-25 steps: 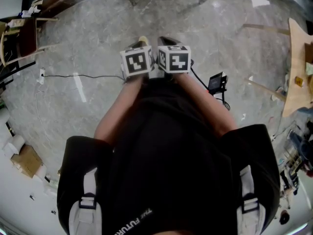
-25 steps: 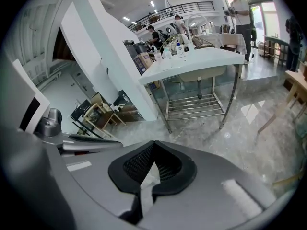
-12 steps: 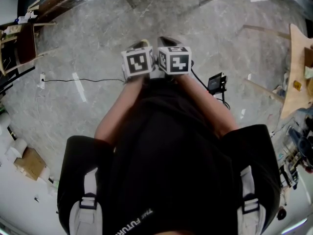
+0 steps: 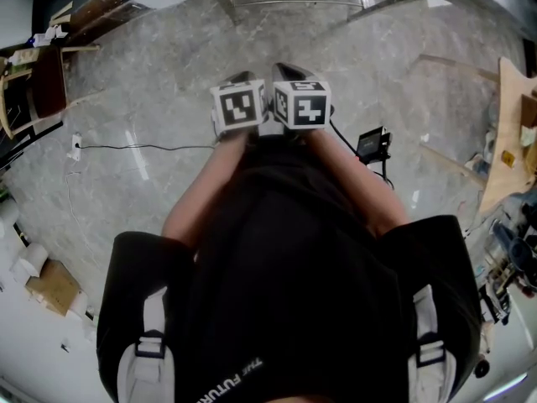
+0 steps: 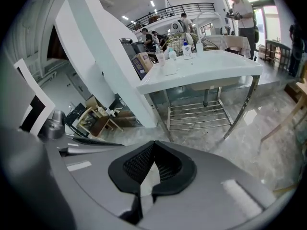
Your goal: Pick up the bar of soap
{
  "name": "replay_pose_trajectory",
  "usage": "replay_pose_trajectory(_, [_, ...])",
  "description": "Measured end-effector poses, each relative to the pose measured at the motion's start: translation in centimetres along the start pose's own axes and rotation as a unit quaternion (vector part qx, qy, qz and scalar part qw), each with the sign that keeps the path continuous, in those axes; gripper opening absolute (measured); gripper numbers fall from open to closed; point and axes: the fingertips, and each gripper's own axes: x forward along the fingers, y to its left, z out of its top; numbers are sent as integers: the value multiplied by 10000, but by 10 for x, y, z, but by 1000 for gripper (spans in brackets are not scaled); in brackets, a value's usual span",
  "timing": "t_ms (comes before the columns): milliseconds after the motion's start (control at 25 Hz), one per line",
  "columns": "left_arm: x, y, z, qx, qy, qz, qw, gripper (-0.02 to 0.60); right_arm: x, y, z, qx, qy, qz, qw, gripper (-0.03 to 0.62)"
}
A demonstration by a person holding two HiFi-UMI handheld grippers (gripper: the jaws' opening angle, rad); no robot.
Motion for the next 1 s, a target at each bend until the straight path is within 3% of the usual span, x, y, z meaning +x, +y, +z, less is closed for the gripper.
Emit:
replay_pose_trajectory(480, [5,47,58,21,-205,-69,9998,-3,36,33,53,-101,-178,-11,9998,15])
replay_pose_trajectory(1000, [7,56,69,155,-240,-145,9995,-3,40,41,64,-58,-342,-94,9994,14])
